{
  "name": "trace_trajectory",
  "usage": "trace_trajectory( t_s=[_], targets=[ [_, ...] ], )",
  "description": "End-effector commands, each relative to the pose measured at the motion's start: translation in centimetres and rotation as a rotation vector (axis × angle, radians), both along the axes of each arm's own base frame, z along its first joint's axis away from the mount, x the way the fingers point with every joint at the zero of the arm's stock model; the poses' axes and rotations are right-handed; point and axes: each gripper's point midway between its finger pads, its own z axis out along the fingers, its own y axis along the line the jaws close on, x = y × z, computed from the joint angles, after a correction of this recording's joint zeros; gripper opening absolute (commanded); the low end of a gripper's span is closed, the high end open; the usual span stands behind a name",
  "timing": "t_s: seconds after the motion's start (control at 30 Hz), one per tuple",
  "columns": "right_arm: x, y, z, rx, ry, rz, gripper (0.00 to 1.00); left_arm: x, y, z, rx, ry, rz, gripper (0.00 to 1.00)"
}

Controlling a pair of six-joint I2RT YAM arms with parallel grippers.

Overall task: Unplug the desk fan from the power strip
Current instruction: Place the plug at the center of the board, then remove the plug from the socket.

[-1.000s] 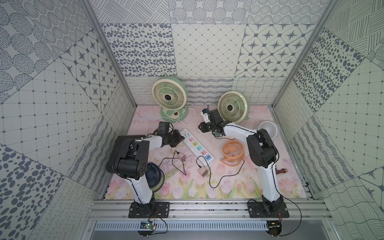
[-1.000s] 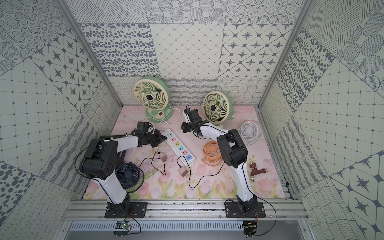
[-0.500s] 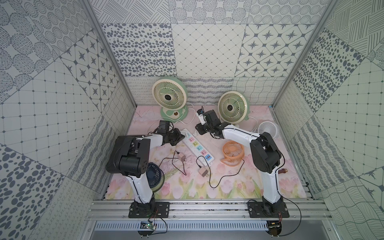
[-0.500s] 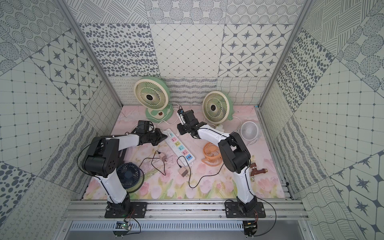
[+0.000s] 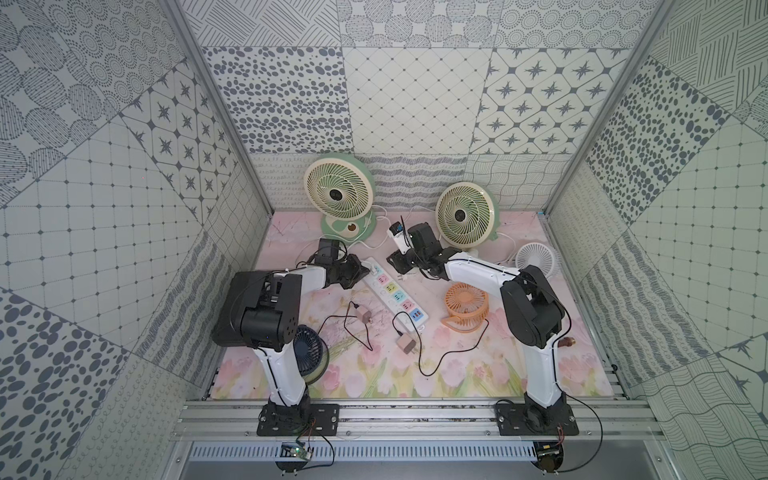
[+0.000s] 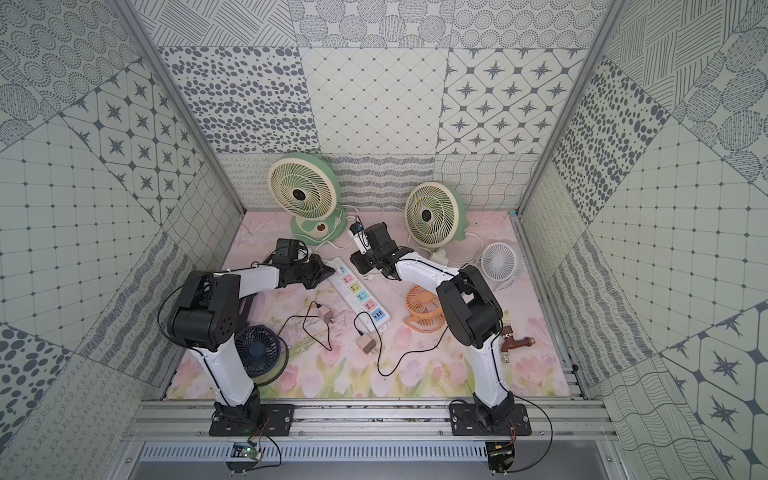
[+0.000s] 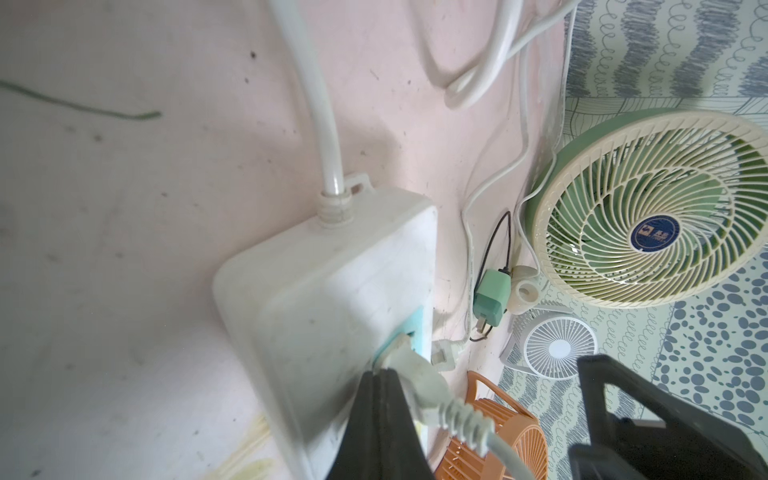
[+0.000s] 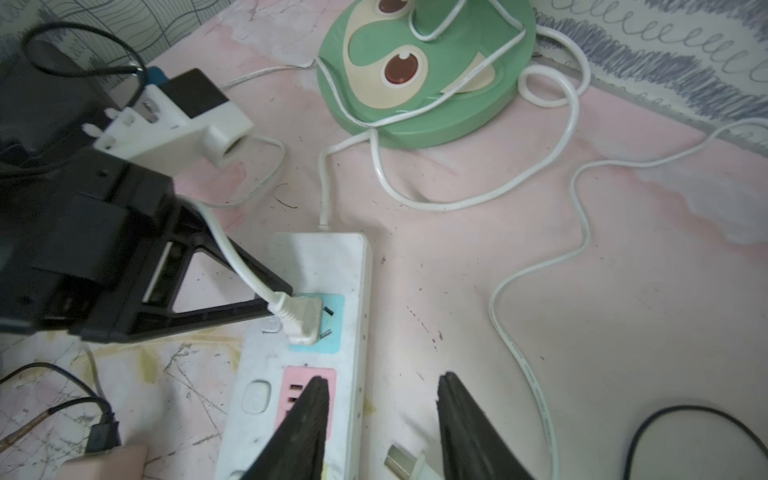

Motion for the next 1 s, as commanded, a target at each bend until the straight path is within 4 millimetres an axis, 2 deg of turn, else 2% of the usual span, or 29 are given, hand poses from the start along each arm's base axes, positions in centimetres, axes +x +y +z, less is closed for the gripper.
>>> trace_trajectory(
  t_s=[0.0, 0.27, 0.53, 0.77, 0.97],
  targets=[
    [-0.7, 2.4, 2.1, 0.049, -0.071, 0.082, 0.48, 0.7, 0.1, 0.1, -0.021, -0.009, 0.001, 0.00],
    [-0.7, 5.3, 0.0, 0.016, -0.059, 0.085, 0.48, 0.7, 0.3, -0.4, -0.029, 0.004, 0.002, 0.00],
    [0.1, 6.4, -2.4, -0.023, -0.022, 0.059, 0.46, 0.3, 0.4, -0.9, -0.025, 0.019, -0.002, 0.00],
    [0.7, 6.7, -4.1, -0.041, 0.014, 0.032, 0.38, 0.1, 0.6, -1.3, -0.014, 0.028, -0.002, 0.00],
    [0.8, 6.9, -4.7, -0.046, 0.035, 0.029, 0.25, 0.0, 0.7, -1.4, -0.009, 0.030, 0.000, 0.00]
  ],
)
